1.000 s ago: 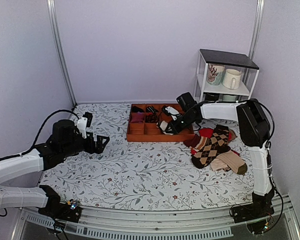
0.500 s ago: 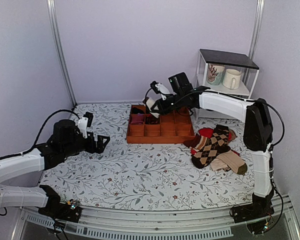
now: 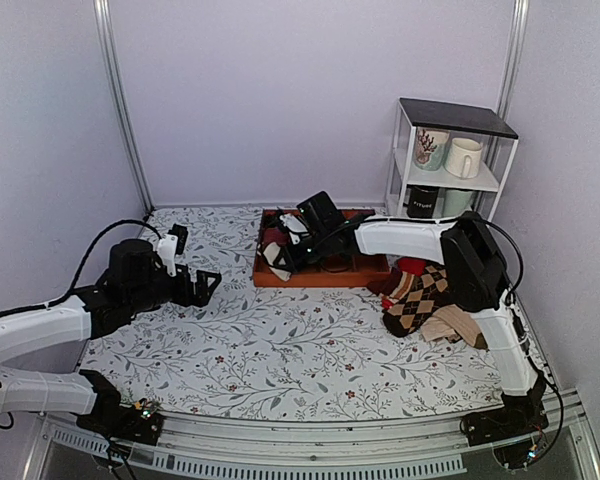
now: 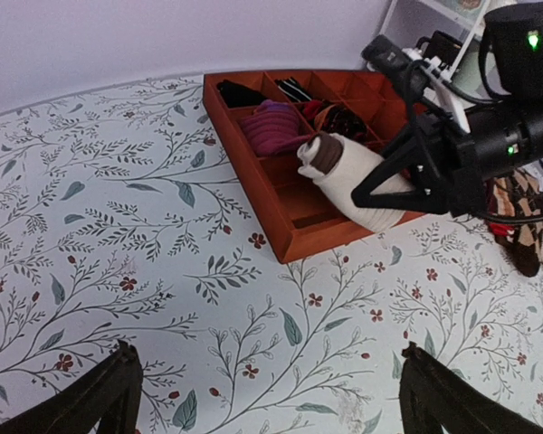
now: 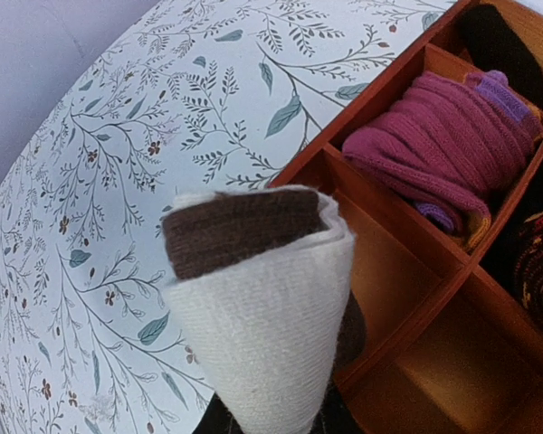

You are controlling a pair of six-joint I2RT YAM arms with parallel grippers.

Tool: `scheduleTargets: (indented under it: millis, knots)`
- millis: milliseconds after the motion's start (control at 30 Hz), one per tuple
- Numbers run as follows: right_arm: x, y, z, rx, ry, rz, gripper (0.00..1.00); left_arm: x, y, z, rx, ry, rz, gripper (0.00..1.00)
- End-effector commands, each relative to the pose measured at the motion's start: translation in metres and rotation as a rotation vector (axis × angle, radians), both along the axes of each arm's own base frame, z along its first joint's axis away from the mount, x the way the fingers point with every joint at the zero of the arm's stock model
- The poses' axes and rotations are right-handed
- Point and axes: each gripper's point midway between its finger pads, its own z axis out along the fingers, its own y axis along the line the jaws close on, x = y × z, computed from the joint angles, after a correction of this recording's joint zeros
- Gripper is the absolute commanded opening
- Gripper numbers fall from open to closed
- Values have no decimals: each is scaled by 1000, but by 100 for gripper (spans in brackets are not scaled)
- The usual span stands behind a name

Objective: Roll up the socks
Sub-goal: Move the storage box to the center of the board.

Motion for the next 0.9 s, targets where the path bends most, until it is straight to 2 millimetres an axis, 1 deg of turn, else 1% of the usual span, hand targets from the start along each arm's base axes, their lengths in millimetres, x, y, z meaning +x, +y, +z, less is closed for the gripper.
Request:
scheduleTargets:
  millis: [0,67,133,200,300,367,433,500,567,633,767,867]
  knots:
    - [10,10,-23,16,24,-49,0,5,0,10,-24,-27,5,99]
    - [12,11,-32,14,35,-58,0,5,-1,10,-24,-27,0,99]
    - [14,13,-37,20,37,-66,0,5,0,10,-22,-30,1,99]
    - [19,15,-32,34,20,-85,0,5,0,11,-20,-34,-1,99]
    - [27,18,-10,69,-38,-113,0,4,1,11,-14,-40,-2,100]
    - [30,20,8,99,-87,-125,0,4,1,10,-12,-41,-5,99]
    - [33,20,20,111,-135,-143,0,3,1,9,-10,-40,-7,100]
    - [37,19,24,97,-176,-155,0,3,1,8,-7,-40,-7,100]
    - [40,18,16,66,-186,-150,0,2,1,8,-6,-42,-9,100]
    - [39,18,2,13,-174,-127,0,2,1,8,-3,-43,-9,100]
    - [26,13,-34,-73,-104,-80,0,1,2,8,-3,-47,-12,100]
    - [11,13,-53,-101,-40,-47,0,1,1,8,-5,-50,-14,99]
